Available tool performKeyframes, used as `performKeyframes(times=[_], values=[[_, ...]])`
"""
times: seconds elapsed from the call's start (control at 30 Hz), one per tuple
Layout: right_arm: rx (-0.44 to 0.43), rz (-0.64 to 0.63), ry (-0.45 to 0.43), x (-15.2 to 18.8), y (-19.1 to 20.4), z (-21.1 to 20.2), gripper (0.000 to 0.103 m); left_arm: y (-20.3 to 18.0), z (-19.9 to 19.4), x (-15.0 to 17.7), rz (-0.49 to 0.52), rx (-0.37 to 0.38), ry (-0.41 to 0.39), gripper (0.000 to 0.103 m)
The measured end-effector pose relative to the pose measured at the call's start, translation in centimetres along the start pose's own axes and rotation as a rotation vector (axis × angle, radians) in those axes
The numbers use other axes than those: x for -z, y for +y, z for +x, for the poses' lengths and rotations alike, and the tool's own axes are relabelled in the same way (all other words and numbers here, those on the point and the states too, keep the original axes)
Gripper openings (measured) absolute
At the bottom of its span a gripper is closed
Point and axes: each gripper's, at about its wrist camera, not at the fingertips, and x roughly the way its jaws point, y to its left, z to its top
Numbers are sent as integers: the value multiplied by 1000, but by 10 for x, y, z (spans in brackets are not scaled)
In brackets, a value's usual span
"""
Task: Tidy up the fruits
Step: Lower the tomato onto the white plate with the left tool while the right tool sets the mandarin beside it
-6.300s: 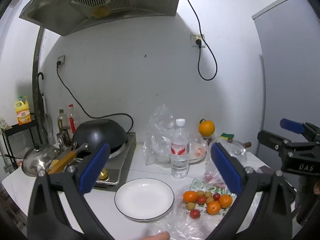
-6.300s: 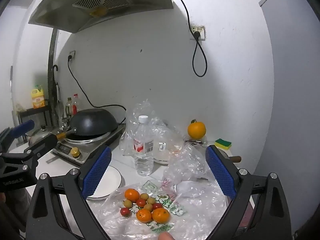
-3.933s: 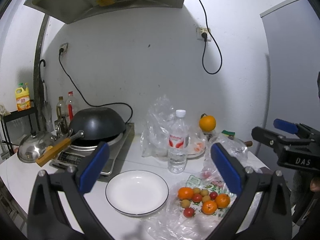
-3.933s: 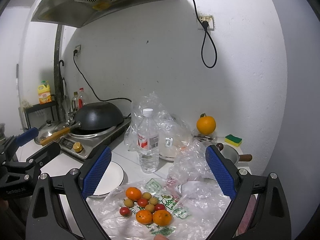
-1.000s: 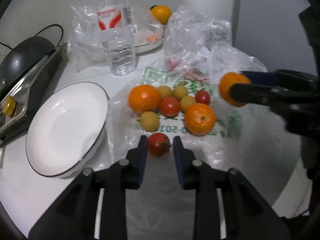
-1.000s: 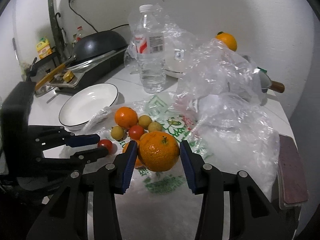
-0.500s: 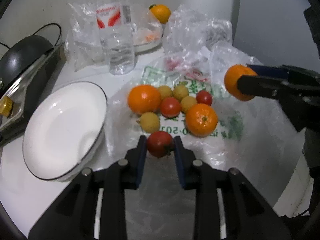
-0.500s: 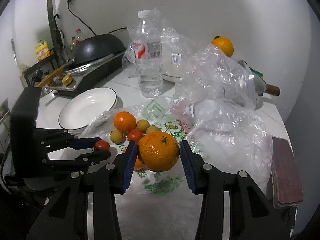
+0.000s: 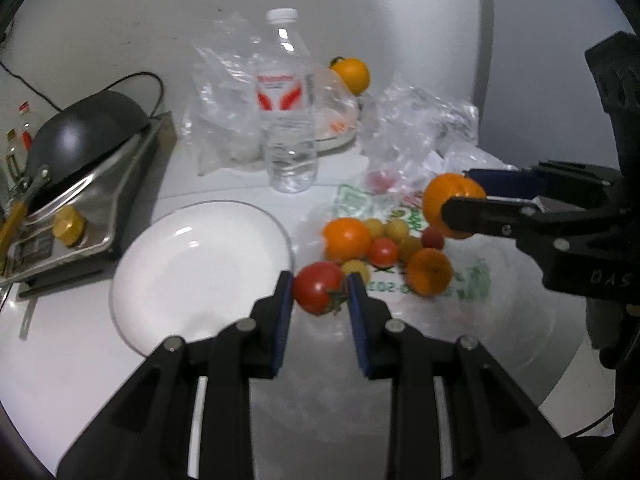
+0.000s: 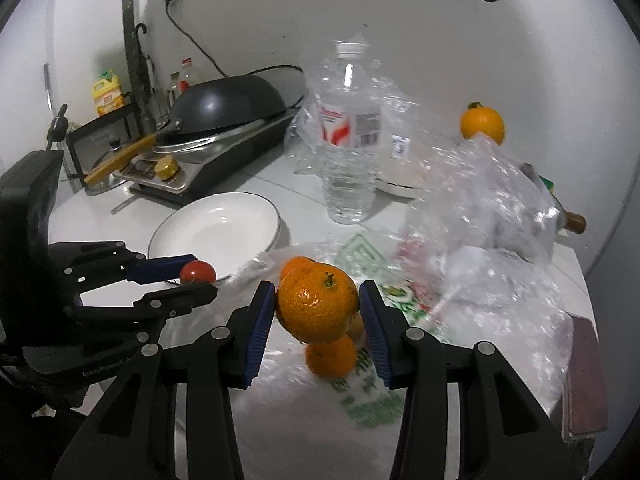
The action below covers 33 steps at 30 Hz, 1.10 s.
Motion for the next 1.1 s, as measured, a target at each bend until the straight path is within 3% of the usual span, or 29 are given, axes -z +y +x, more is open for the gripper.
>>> performKeyframes(times=[0.77,1.1], values=[[-79,-112,67,-47,73,69,46,89,8,20,-67,-166,-19,28],[-169,-97,79,-77,106,115,46,124,24,21,-121,-181,-3,28]])
